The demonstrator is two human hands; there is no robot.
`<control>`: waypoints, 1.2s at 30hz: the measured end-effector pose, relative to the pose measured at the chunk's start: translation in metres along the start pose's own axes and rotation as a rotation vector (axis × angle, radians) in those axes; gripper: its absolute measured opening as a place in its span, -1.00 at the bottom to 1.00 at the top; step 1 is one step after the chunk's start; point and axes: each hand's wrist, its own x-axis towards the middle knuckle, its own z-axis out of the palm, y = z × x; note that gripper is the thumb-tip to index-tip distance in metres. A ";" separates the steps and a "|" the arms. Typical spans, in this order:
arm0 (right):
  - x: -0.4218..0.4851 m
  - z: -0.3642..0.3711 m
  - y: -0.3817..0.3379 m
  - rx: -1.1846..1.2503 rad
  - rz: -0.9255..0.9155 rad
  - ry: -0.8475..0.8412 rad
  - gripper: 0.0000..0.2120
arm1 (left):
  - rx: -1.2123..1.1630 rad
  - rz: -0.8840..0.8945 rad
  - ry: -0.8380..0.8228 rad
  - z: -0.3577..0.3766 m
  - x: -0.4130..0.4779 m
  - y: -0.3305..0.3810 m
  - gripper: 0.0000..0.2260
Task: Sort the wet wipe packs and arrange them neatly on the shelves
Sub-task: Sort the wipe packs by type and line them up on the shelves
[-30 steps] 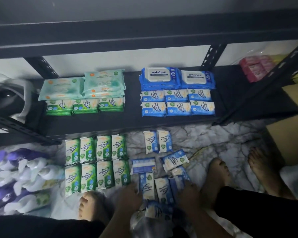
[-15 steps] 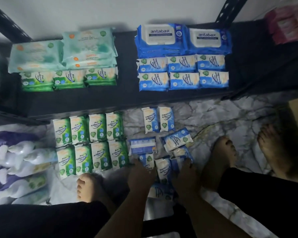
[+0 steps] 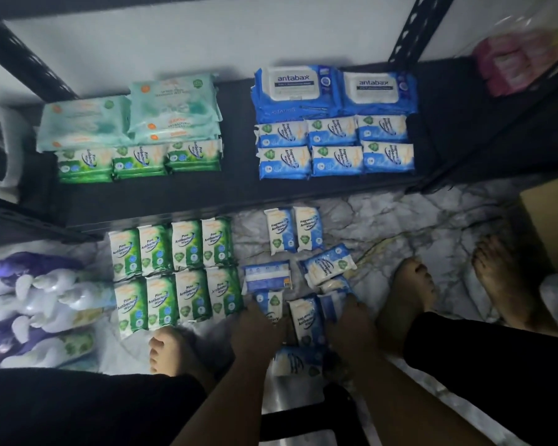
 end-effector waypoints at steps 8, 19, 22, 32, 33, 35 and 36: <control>-0.022 -0.038 -0.008 0.278 -0.069 0.025 -0.43 | -0.102 0.074 0.046 -0.032 -0.023 -0.004 -0.38; -0.045 -0.055 -0.031 0.870 0.075 -0.113 -0.50 | -0.369 0.313 0.168 -0.070 -0.055 0.004 -0.45; -0.052 -0.067 -0.038 1.148 0.152 -0.257 -0.62 | -0.474 0.286 0.141 -0.070 -0.053 0.000 -0.54; -0.051 -0.099 -0.051 1.768 0.239 -0.669 -0.54 | -0.437 0.256 0.044 -0.072 -0.052 0.003 -0.49; -0.051 -0.104 -0.052 1.772 0.232 -0.693 -0.48 | -0.429 0.256 0.041 -0.073 -0.052 0.004 -0.51; -0.051 -0.110 -0.052 1.748 0.169 -0.741 -0.43 | -0.409 0.261 0.040 -0.073 -0.050 0.005 -0.56; -0.050 -0.110 -0.053 1.712 0.122 -0.750 -0.45 | -0.394 0.264 0.037 -0.073 -0.049 0.006 -0.56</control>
